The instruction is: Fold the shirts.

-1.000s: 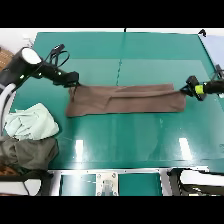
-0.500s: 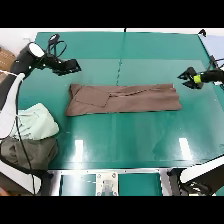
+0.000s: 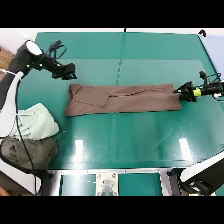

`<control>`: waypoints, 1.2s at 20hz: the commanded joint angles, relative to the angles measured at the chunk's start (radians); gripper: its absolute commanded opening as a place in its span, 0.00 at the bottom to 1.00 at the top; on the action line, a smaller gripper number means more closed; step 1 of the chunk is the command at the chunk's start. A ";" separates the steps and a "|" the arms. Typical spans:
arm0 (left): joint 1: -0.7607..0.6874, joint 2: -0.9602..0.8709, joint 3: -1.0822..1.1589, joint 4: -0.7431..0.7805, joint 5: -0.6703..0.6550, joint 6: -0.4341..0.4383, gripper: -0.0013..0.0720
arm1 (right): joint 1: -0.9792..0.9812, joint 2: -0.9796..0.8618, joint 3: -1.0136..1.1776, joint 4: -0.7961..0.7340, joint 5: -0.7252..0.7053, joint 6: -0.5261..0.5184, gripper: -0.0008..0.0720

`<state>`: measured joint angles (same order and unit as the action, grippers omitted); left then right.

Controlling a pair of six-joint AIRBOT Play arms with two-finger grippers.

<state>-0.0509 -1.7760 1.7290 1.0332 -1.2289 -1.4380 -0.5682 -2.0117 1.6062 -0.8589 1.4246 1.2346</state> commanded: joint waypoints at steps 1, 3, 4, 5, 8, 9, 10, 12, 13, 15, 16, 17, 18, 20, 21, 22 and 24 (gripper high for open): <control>-0.063 -0.001 0.002 -0.005 -0.015 0.006 0.04 | 0.037 -0.068 -0.005 0.033 0.027 -0.050 0.50; -0.111 -0.001 0.002 -0.005 0.004 0.006 0.04 | 0.050 -0.065 0.013 0.034 0.053 -0.082 0.03; -0.135 -0.001 0.002 -0.005 0.038 0.005 0.04 | 0.052 -0.057 0.031 0.033 0.072 -0.084 0.03; -0.163 -0.003 0.002 -0.006 0.074 -0.003 0.04 | 0.052 -0.037 0.044 0.032 0.080 -0.084 0.03; -0.267 -0.032 0.002 -0.033 0.183 -0.002 0.04 | 0.051 0.099 0.051 0.032 0.080 -0.084 0.03; -0.310 -0.056 0.002 -0.058 0.232 -0.002 0.04 | 0.052 0.159 0.051 0.033 0.080 -0.081 0.03; -0.352 -0.082 0.002 -0.101 0.288 -0.001 0.04 | 0.054 0.216 0.052 0.033 0.080 -0.068 0.03; -0.442 -0.146 0.002 -0.191 0.431 0.010 0.04 | 0.061 0.318 0.073 0.036 0.092 -0.041 0.03; -0.481 -0.180 0.013 -0.219 0.480 0.010 0.04 | 0.067 0.360 0.093 0.040 0.108 -0.031 0.03; -0.549 -0.266 0.080 -0.279 0.506 0.010 0.04 | 0.085 0.418 0.137 0.040 0.145 0.000 0.03; -0.579 -0.307 0.122 -0.298 0.513 0.005 0.04 | 0.100 0.442 0.157 0.042 0.171 0.024 0.03; -0.607 -0.352 0.169 -0.317 0.522 0.002 0.04 | 0.117 0.458 0.171 0.050 0.190 0.030 0.03; -0.632 -0.397 0.219 -0.341 0.523 -0.006 0.04 | 0.136 0.475 0.178 0.063 0.196 0.034 0.03; -0.667 -0.481 0.307 -0.388 0.514 -0.045 0.04 | 0.177 0.500 0.179 0.075 0.198 0.045 0.03; -0.678 -0.511 0.327 -0.417 0.505 -0.054 0.04 | 0.198 0.509 0.179 0.075 0.200 0.045 0.03; -0.681 -0.525 0.327 -0.439 0.499 -0.055 0.04 | 0.212 0.513 0.180 0.074 0.200 0.045 0.03; -0.669 -0.525 0.327 -0.445 0.478 -0.054 0.04 | 0.230 0.515 0.181 0.073 0.200 0.045 0.03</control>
<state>-0.7063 -2.2566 2.0193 0.6441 -0.7364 -1.4765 -0.3744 -1.5169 1.7805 -0.7918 1.6176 1.2713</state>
